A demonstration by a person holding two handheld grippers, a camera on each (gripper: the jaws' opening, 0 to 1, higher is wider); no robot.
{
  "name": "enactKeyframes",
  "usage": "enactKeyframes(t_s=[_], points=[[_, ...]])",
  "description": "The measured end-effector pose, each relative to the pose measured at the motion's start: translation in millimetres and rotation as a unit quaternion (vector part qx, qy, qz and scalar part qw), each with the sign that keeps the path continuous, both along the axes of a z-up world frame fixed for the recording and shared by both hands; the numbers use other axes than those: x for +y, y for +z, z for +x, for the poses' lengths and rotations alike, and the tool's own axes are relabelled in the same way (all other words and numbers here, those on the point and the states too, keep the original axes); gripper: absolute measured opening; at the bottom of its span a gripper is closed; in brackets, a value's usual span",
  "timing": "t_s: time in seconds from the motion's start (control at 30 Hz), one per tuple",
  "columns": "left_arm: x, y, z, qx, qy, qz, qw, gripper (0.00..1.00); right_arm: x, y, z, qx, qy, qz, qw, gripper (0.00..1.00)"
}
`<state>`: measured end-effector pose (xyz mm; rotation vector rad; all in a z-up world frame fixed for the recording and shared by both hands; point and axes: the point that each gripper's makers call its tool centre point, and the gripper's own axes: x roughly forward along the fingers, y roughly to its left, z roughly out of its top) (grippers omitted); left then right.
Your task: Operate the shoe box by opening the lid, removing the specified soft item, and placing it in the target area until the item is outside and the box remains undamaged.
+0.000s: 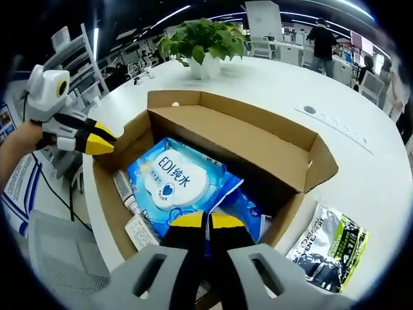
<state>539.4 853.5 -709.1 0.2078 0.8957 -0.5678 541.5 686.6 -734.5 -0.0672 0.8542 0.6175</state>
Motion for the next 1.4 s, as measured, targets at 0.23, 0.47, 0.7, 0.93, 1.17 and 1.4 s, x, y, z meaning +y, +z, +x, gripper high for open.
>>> enactKeyframes(t_s=[0.23, 0.47, 0.7, 0.93, 1.17, 1.4], points=[[-9, -17.1, 5.0, 0.025, -0.019, 0.000, 0.9995, 0.17, -2, -2.9, 0, -0.003, 0.004, -0.006, 1.0000, 0.00], [-10, -38.6, 11.4, 0.059, -0.021, -0.005, 0.9980, 0.22, -3, -4.4, -1, -0.002, 0.005, -0.006, 1.0000, 0.00], [-17, -51.7, 11.6, 0.089, -0.029, -0.013, 0.9955, 0.21, -3, -4.9, -3, -0.005, 0.011, -0.009, 0.9999, 0.00], [-24, -57.2, 10.6, 0.116, -0.033, -0.035, 0.9921, 0.14, -3, -5.1, -2, -0.006, 0.013, -0.009, 0.9999, 0.00], [-26, -59.4, 9.7, 0.109, -0.036, -0.039, 0.9926, 0.05, -4, -5.8, -3, -0.004, 0.004, -0.003, 1.0000, 0.00], [-26, -55.9, 10.9, 0.101, -0.022, -0.047, 0.9935, 0.00, -4, -4.4, -3, 0.002, -0.009, 0.008, 0.9999, 0.00]])
